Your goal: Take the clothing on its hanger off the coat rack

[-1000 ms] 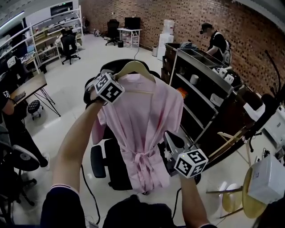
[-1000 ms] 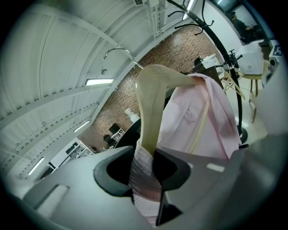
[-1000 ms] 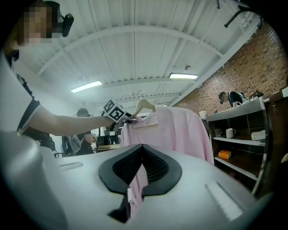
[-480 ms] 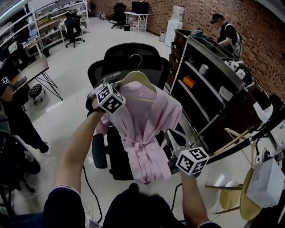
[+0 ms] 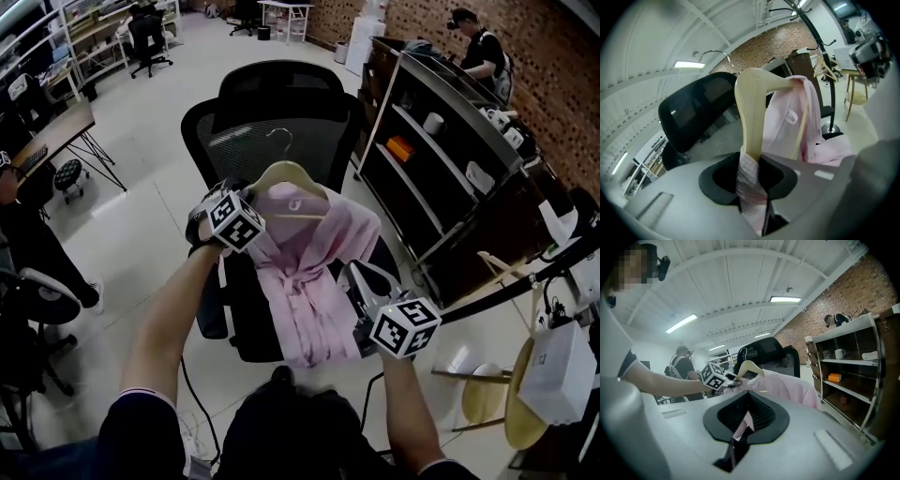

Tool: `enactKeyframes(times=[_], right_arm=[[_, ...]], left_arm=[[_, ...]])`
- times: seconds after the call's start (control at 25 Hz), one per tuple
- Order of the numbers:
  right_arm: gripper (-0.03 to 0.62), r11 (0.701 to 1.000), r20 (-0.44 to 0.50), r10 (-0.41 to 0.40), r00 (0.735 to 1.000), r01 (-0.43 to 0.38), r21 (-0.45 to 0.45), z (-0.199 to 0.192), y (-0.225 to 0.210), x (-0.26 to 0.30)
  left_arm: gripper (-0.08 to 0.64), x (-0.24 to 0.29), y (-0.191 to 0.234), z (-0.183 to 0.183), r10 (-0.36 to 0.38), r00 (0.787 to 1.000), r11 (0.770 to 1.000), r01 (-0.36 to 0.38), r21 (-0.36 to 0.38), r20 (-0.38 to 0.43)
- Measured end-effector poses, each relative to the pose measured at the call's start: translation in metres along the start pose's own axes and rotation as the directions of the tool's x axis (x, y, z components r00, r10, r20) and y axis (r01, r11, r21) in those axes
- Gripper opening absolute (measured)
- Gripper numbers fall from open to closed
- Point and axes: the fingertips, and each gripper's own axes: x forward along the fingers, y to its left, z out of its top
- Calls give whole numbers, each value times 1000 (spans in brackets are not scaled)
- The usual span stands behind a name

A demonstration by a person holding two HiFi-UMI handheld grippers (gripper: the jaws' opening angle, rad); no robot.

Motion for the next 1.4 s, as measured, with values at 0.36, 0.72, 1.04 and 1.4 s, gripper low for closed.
enactKeyframes(times=[0.36, 0.72, 1.04, 1.4], right_arm=[[2, 999, -46, -34, 998, 36, 35, -24, -2, 4], [2, 994, -123, -74, 990, 84, 75, -58, -20, 4], [2, 989, -180, -92, 979, 111, 101, -79, -33, 9], [2, 982, -211, -113, 971, 142, 128, -93, -50, 6]], left_arm=[[89, 34, -73, -57, -172, 982, 985, 169, -40, -83], [87, 67, -128, -101, -285, 948, 958, 278, -69, -137], [89, 92, -182, -131, -397, 894, 917, 394, -56, -210], [97, 112, -223, -153, -454, 844, 884, 467, -26, -285]])
